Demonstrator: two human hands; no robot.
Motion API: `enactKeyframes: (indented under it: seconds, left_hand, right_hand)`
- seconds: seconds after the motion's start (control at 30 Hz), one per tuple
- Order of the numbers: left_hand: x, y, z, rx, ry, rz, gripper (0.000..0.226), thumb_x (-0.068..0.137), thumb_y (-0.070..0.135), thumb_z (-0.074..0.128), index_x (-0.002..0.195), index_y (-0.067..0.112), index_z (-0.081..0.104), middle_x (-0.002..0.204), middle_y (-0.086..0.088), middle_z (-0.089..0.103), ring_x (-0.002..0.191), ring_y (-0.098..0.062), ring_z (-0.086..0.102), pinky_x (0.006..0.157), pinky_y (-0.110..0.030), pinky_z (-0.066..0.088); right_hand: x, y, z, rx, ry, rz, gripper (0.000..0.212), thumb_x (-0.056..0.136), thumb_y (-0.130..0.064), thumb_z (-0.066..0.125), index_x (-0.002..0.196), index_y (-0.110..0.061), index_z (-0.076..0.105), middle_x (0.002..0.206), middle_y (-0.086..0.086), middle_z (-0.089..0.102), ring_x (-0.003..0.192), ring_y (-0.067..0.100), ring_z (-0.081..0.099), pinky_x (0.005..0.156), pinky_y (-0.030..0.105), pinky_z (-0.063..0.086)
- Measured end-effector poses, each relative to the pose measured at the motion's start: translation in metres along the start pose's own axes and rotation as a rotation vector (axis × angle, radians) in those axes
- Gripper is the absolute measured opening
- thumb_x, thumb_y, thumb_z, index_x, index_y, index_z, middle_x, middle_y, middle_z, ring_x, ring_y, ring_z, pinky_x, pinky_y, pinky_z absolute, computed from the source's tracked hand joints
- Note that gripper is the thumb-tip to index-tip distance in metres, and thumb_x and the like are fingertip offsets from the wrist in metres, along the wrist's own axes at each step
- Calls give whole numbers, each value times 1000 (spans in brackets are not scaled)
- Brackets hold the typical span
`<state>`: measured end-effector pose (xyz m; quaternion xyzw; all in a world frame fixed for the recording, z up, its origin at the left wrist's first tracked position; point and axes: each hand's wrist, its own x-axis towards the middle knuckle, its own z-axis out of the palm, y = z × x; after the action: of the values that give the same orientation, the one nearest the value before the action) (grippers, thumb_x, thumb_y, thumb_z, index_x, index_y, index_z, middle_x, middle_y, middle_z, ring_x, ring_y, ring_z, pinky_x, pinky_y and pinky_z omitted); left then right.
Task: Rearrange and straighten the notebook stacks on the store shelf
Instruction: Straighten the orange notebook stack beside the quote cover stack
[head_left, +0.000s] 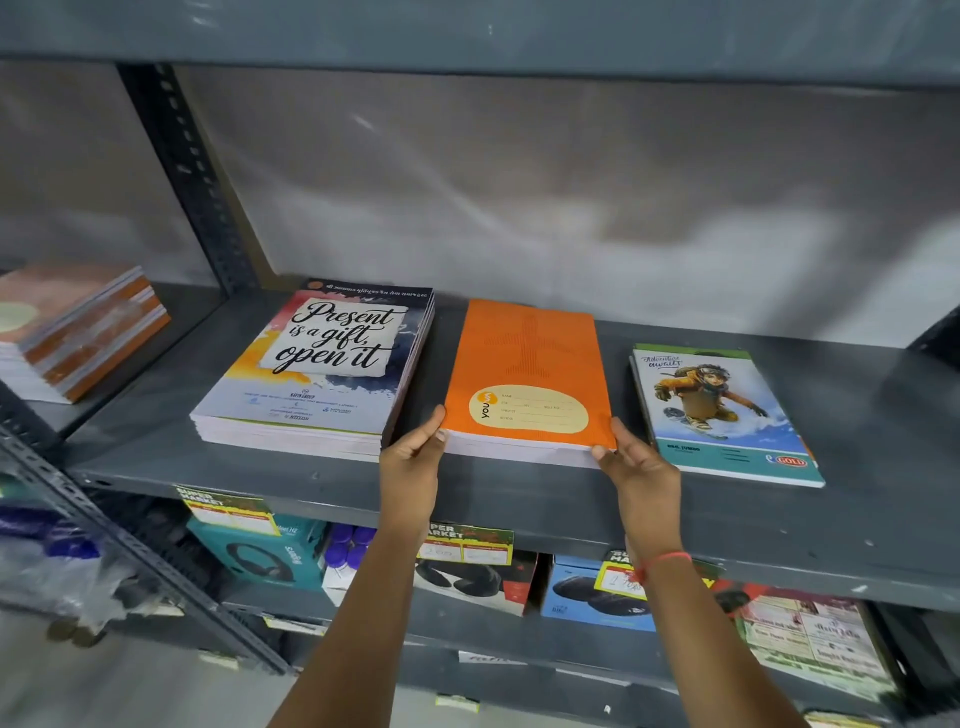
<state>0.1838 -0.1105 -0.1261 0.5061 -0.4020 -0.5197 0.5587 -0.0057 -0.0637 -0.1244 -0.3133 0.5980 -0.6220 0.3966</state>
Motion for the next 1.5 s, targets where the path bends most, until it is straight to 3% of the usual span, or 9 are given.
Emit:
enactKeyframes:
  seconds: [0.17,0.3,0.5,0.67,1.0,1.3,1.5]
  left_hand:
    - [3,0,3,-35,52,-17,34,87,0,55,121,0,57,128,-14,59,115,-16,55,102,-23,38]
    - [4,0,6,-53,73,-29,33,87,0,55,120,-1,58,126,-15,60,119,-21,55,102,-24,38]
    - [6,-3,7,-26,114,-39,32,86,3,58,117,2,61,123,-14,63,117,-21,57,109,-36,39]
    - [7,-4,9,-13,153,-24,30,85,3,58,115,1,62,120,-14,65,107,-15,58,107,-37,42]
    - [8,-9,15,-14,230,37,28,83,3,61,111,1,65,115,-16,67,109,-25,61,97,-29,44]
    - [9,-11,10,52,162,56,30,86,3,56,116,3,62,107,2,61,110,-18,58,98,-28,42]
    - [12,-11,11,25,196,22,29,85,-1,57,113,2,64,105,0,63,112,-25,60,104,-40,44]
  right_hand:
    - [1,-2,3,-1,35,17,47,83,-1,61,129,-7,52,124,2,59,106,9,53,93,17,36]
    - [1,-2,5,-9,65,15,46,82,0,62,127,-6,54,125,8,61,102,10,55,85,10,39]
    - [-1,-2,9,-17,109,26,45,81,-2,63,125,-7,57,124,9,63,103,11,55,96,20,36]
    - [-1,-3,10,-38,129,23,43,81,-5,64,124,-8,58,123,7,63,102,10,53,96,20,35]
    - [2,2,9,-65,140,3,44,80,-6,66,123,-8,58,122,10,65,102,13,57,101,24,39]
    - [2,3,8,-84,132,-3,44,81,-5,64,124,-10,58,123,9,64,108,13,55,108,30,36]
    - [2,4,8,-101,126,-3,41,83,0,59,124,-8,58,121,8,65,111,14,53,107,30,36]
